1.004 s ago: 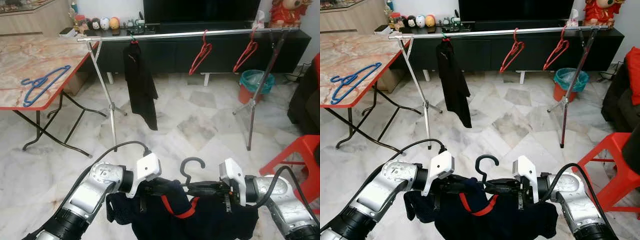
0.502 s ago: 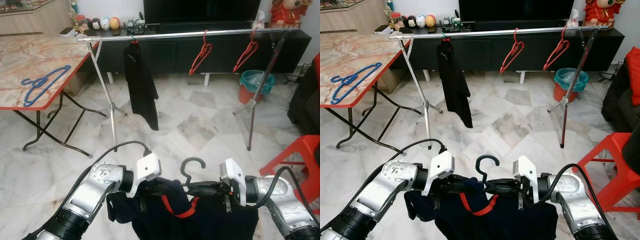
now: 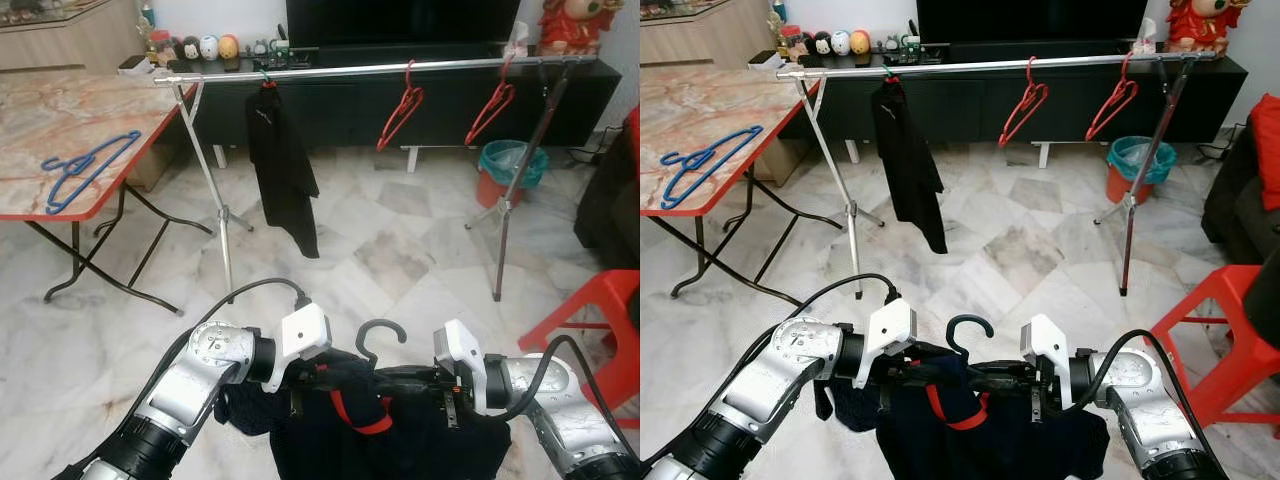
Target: Hang hanger
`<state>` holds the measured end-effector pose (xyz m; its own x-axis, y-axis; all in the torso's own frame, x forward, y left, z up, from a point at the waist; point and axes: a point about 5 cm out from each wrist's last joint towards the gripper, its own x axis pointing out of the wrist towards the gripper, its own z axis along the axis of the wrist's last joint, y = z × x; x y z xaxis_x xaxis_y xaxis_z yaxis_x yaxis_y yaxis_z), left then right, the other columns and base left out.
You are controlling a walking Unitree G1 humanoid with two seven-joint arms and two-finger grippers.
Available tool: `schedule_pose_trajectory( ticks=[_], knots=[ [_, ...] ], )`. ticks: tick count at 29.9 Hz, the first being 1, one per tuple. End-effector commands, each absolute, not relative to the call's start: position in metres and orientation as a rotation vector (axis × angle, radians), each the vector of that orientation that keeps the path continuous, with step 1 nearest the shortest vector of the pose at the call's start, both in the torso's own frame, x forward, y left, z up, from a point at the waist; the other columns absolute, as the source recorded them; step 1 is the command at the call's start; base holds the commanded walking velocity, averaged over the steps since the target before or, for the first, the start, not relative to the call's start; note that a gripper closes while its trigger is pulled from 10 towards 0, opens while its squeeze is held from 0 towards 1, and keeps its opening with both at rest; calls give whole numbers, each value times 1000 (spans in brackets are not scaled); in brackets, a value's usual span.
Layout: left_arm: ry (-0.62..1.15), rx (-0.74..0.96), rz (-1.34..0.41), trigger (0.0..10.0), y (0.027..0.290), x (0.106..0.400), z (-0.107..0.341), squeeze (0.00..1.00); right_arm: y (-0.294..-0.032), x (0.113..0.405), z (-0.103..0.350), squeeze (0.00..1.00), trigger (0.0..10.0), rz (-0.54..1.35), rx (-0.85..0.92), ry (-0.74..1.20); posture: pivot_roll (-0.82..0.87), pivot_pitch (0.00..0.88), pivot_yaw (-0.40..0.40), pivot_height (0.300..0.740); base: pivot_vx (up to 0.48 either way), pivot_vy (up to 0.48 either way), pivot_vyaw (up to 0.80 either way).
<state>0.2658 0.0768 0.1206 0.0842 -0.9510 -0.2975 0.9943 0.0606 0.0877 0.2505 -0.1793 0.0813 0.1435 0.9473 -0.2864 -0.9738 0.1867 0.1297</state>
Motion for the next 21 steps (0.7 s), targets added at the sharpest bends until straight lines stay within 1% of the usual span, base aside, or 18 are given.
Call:
schedule_pose_trajectory(
  ticks=[1,2,10,11,12,13,21],
  knots=[
    [134,293,-1475,10000,77,270,131,1000,-174,248,80,0,0,1418,-102,343,4,0,42,740,0,0,0],
    [134,297,-1478,10000,78,269,131,0,-173,248,80,0,0,1419,-100,343,4,0,42,740,0,0,0],
    [175,283,-1509,10000,82,266,128,0,-175,249,80,0,0,1417,-105,348,6,0,38,740,0,0,0],
    [175,280,-1512,8549,82,265,128,0,-175,249,80,0,0,1416,-105,348,6,0,37,740,0,0,0],
    [174,279,-1513,4941,82,265,128,0,-175,249,80,0,0,1417,-104,347,5,0,37,740,0,0,0],
    [178,271,-1517,0,82,265,128,0,-175,249,81,0,0,1417,-104,347,7,0,35,740,0,0,0],
    [183,255,-1530,0,83,263,128,0,-175,251,81,0,0,1417,-104,345,9,0,35,740,0,0,0]
  ],
)
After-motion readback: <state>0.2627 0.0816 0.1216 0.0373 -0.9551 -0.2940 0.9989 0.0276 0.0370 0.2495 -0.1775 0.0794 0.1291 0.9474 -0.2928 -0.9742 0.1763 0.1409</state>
